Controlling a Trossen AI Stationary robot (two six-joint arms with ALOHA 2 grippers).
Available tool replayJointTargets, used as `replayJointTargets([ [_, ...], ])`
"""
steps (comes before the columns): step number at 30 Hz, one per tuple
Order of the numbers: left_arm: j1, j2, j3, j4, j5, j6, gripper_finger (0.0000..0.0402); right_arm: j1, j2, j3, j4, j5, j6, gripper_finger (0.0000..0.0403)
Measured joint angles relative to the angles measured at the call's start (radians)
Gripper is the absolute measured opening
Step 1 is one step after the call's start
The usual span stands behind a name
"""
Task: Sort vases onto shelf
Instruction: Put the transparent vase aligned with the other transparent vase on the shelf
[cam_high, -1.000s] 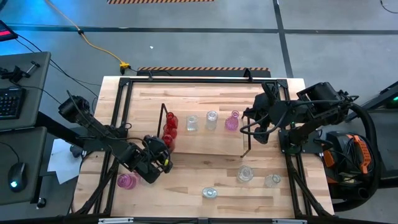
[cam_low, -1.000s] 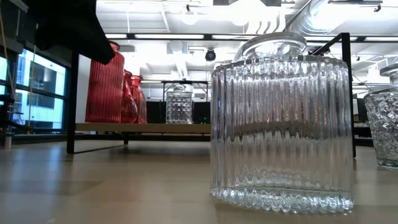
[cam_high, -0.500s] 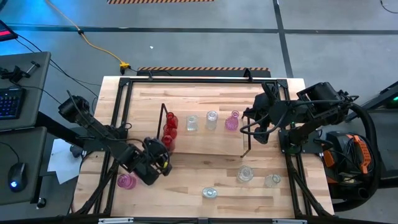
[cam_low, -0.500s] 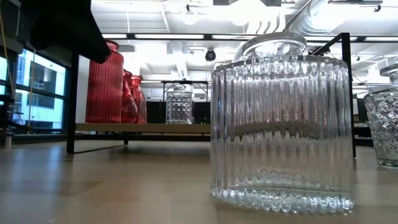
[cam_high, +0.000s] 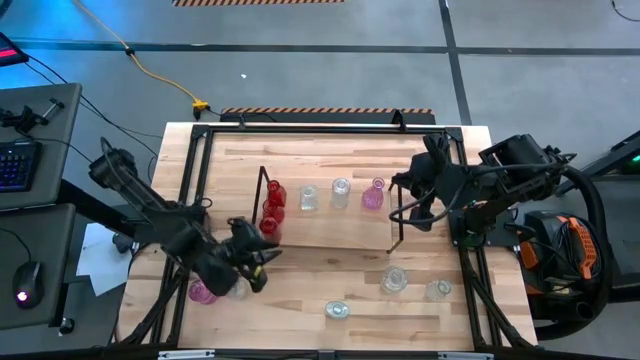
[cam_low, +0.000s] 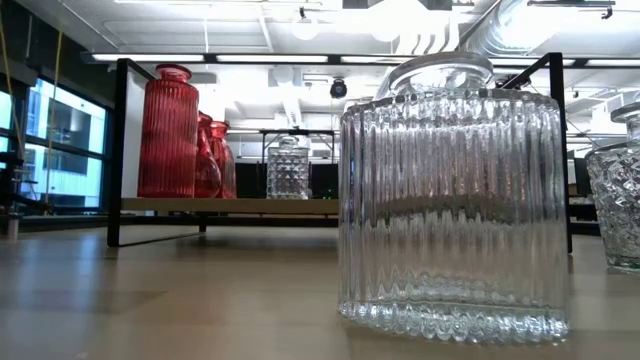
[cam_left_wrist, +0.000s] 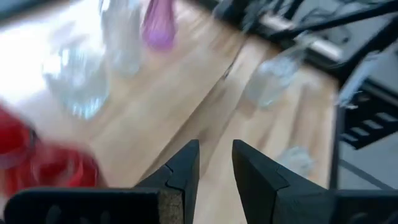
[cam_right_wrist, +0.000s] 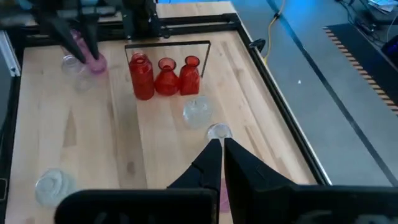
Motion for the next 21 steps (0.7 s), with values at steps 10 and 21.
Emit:
replayJointTargets([
  [10,0.007,-0.207,0.136,-0.013,-0.135,0.348,0.0087,0.0,0.075,0.0,0.088,-0.082,0.043,0.0],
  [21,0.007,-0.402,0.136,-0.227,-0.161,0.374,0.0087,-0.026,0.326,0.0,-0.001,-0.239,0.255,0.0],
])
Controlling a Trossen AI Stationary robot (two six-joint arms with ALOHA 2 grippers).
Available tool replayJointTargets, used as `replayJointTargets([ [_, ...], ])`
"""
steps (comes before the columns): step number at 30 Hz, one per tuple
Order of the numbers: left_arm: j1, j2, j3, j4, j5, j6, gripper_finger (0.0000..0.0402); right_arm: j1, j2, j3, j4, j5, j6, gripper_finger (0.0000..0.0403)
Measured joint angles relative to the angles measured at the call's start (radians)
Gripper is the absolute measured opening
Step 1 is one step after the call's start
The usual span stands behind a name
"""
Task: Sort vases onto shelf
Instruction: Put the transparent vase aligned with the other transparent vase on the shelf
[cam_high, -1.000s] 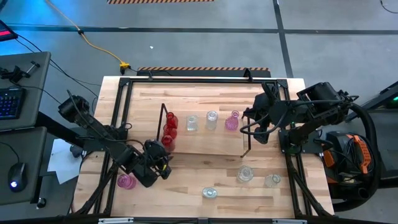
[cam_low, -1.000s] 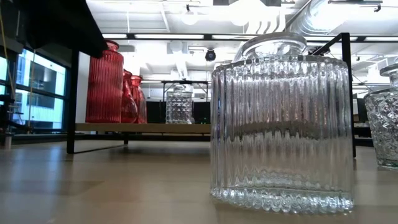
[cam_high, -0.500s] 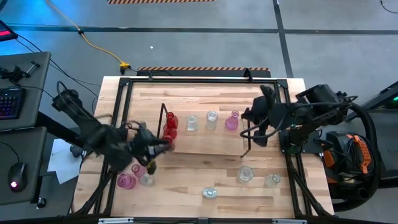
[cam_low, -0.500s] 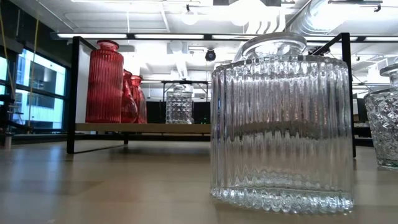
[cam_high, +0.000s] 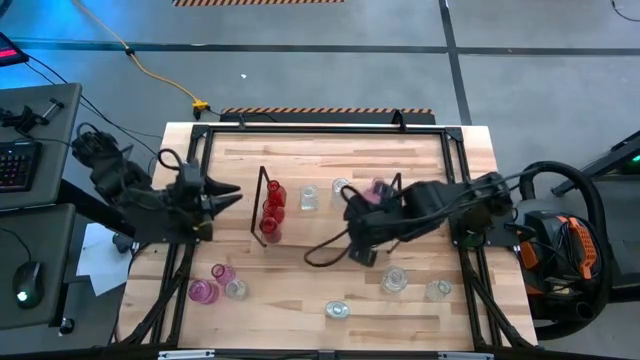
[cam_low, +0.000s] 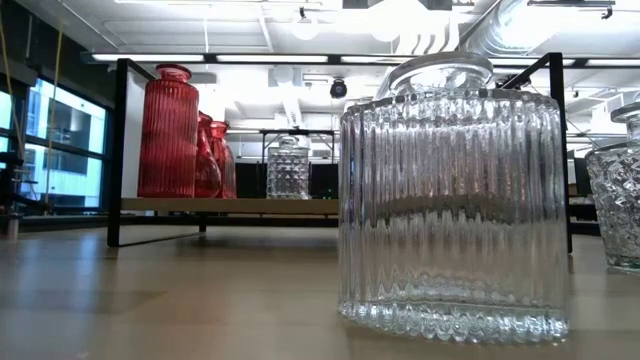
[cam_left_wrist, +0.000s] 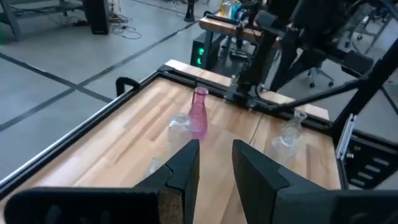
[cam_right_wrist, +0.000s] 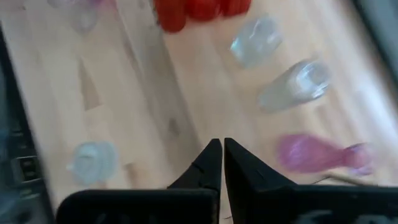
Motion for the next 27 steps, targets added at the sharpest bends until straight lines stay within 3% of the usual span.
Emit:
replayJointTargets([
  [9,0.0,-0.083,-0.001,-0.16,0.133,0.003,0.0087,0.113,-0.002,0.0,0.0,-0.04,0.437,0.0],
  [16,-0.001,-0.137,-0.001,-0.176,0.197,0.118,0.0087,0.234,-0.059,0.0,0.0,0.088,0.694,0.0],
  [22,-0.001,-0.175,-0.001,-0.175,0.243,0.192,0.0087,0.225,-0.069,-0.015,0.003,0.083,0.683,0.0],
  [27,-0.001,-0.19,-0.001,-0.175,0.288,0.169,0.0087,0.181,-0.069,-0.157,0.044,-0.068,0.594,0.0],
])
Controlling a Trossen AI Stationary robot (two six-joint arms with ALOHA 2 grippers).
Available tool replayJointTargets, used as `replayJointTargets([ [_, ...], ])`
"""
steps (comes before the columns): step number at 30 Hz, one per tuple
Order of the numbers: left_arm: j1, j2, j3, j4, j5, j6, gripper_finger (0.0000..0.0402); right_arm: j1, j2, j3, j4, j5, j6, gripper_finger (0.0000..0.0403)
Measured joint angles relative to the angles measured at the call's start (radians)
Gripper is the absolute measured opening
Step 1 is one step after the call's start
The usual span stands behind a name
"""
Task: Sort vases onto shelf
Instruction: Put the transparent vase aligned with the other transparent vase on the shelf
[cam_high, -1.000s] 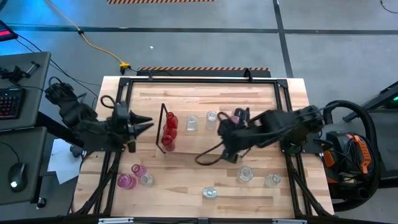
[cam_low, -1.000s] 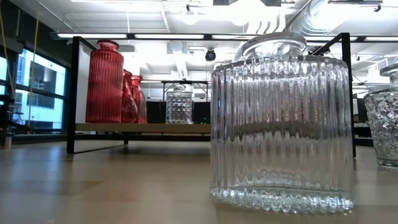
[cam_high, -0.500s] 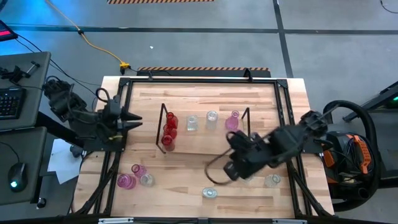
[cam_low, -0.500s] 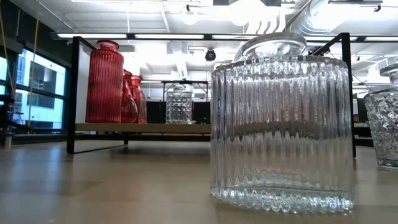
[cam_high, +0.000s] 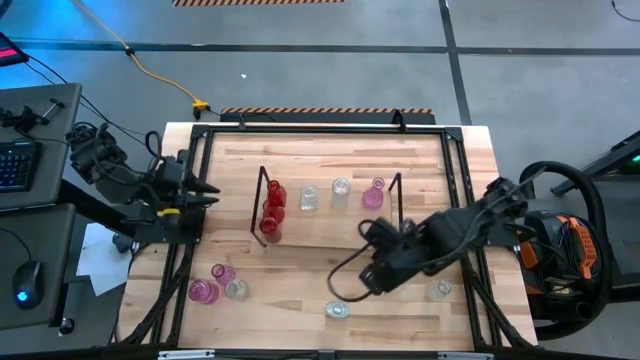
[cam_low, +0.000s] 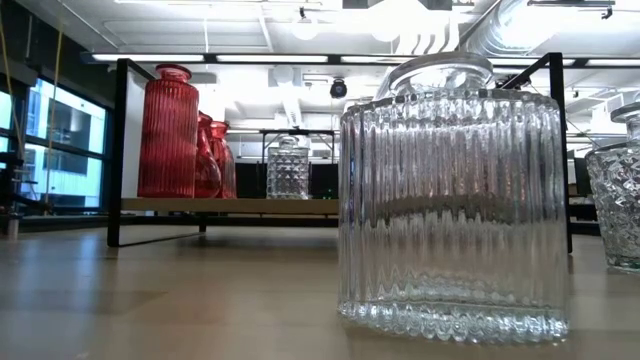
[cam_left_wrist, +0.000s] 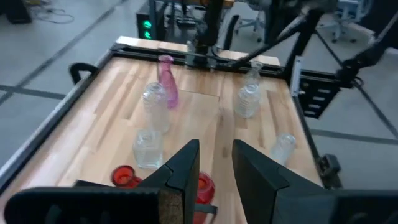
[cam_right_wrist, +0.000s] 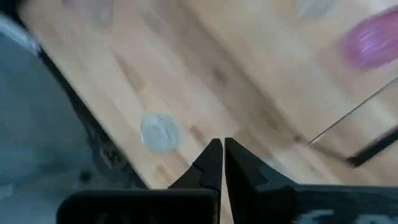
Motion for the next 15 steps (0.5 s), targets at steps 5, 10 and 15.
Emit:
replayJointTargets([
  [5,0.0,0.001,0.0,0.0,0.025,0.007,0.0087,-0.022,0.007,-0.19,0.28,-0.025,0.03,0.0],
  [10,0.0,0.002,0.0,0.0,-0.011,0.04,0.0087,-0.014,0.026,-0.33,0.632,0.001,0.038,0.0],
  [15,0.0,-0.007,0.0,-0.003,-0.013,0.046,0.0087,0.003,0.029,-0.366,0.655,-0.03,0.104,0.0],
])
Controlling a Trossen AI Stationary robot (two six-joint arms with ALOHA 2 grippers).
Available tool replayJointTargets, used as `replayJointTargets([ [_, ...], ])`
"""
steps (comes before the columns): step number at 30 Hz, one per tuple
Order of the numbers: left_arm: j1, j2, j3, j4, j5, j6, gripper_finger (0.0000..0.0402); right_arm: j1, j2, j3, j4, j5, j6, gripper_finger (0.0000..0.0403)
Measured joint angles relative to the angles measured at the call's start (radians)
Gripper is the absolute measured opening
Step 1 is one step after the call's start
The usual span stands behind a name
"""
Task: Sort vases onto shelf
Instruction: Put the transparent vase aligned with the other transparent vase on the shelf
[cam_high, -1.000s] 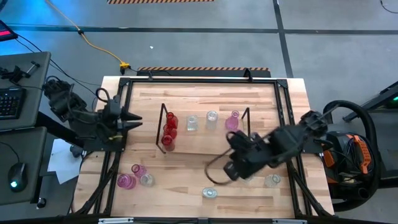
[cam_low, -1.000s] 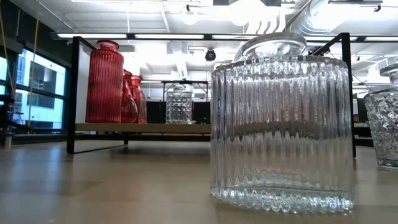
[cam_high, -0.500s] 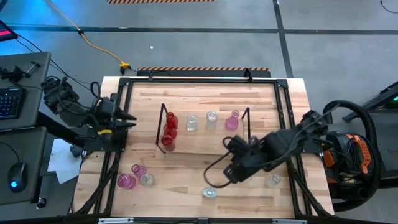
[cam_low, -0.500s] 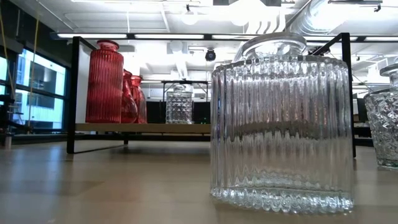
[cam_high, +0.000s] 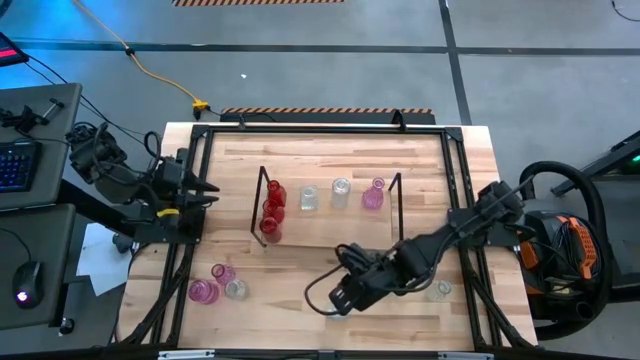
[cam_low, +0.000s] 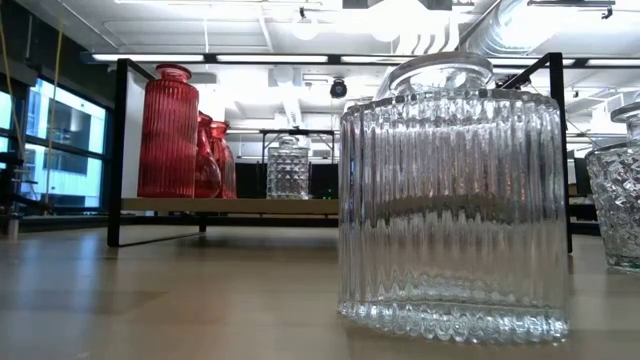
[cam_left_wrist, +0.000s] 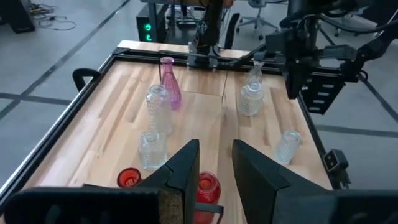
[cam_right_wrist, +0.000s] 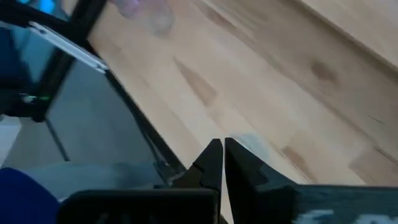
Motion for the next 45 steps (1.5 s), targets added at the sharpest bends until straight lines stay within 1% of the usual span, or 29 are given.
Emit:
replayJointTargets([
  [4,0.0,-0.013,0.0,-0.003,-0.001,0.031,0.0087,0.028,-0.001,0.021,-0.126,-0.015,0.084,0.0],
  [8,0.0,-0.031,0.0,-0.013,-0.003,0.047,0.0087,0.06,-0.002,0.047,-0.33,-0.049,0.181,0.0],
  [10,0.0,-0.041,0.0,-0.025,-0.003,0.047,0.0087,0.069,-0.003,0.048,-0.38,-0.069,0.195,0.0],
  [12,0.0,-0.051,-0.001,-0.032,-0.003,0.046,0.0087,0.061,-0.003,0.048,-0.344,-0.072,0.147,0.0],
  [17,0.0,-0.068,-0.001,-0.052,-0.003,0.038,0.0087,-0.025,-0.003,0.05,-0.061,-0.095,-0.118,0.0],
  [21,0.0,-0.076,-0.001,-0.068,0.004,0.021,0.0087,-0.097,-0.003,0.05,0.077,-0.11,-0.26,0.0],
  [24,0.0,-0.074,-0.001,-0.124,0.056,0.02,0.0087,-0.141,-0.003,0.05,0.141,-0.111,-0.354,0.0],
  [29,0.0,-0.073,-0.057,-0.16,0.252,-0.028,0.0087,-0.202,-0.023,0.05,0.195,-0.111,-0.445,0.0],
  [31,0.0,-0.066,-0.088,-0.158,0.332,-0.053,0.0087,-0.221,-0.043,0.05,0.203,-0.093,-0.464,0.0],
  [32,0.0,-0.062,-0.104,-0.158,0.353,-0.067,0.0087,-0.232,-0.056,0.05,0.203,-0.078,-0.464,0.0],
  [36,0.0,-0.034,-0.174,-0.132,0.381,-0.135,0.0087,-0.264,-0.127,0.05,0.215,0.015,-0.473,0.0],
  [39,0.0,-0.007,-0.227,-0.053,0.386,-0.176,0.0087,-0.276,-0.199,0.05,0.221,0.077,-0.53,0.0],
  [42,0.001,0.038,-0.266,0.043,0.394,-0.211,0.0087,-0.276,-0.267,0.05,0.214,0.084,-0.614,0.0],
  [45,0.001,0.102,-0.284,0.085,0.397,-0.262,0.0087,-0.274,-0.332,0.05,0.19,0.089,-0.678,0.0],
])
